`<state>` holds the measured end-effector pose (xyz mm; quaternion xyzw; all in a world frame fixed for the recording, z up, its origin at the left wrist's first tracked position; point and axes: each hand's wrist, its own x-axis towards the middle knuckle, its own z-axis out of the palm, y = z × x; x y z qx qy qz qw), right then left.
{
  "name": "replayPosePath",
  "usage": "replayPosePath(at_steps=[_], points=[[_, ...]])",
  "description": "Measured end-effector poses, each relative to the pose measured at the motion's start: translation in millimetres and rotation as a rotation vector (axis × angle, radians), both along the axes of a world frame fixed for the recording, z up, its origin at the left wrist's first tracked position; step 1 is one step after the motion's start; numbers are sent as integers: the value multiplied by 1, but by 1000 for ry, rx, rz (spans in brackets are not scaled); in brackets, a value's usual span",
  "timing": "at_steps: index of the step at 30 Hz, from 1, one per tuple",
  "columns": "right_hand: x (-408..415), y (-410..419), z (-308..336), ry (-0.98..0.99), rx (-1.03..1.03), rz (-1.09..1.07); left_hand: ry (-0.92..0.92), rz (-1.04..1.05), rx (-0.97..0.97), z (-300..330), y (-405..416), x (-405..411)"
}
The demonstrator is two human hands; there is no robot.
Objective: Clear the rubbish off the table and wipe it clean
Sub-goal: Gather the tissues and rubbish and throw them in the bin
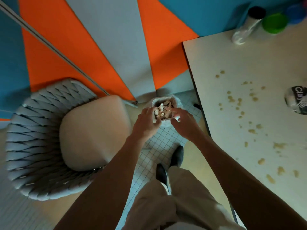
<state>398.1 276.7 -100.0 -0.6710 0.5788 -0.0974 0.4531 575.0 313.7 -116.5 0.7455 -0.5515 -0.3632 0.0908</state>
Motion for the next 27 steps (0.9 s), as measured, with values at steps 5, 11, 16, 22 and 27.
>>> replayPosePath(at_steps=[5,11,16,22,27], points=[[-24,39,15,73,-39,-77,-8,-78,-2,9,32,-8],[-58,88,26,120,-40,-220,0,-222,34,13,61,-29],[-91,115,38,150,-64,-332,-4,-334,6,21,66,-62],[-152,140,44,185,-43,-470,-1,-484,-4,30,56,-122],[-215,156,44,198,-42,-579,-7,-593,-12,41,48,-188]])
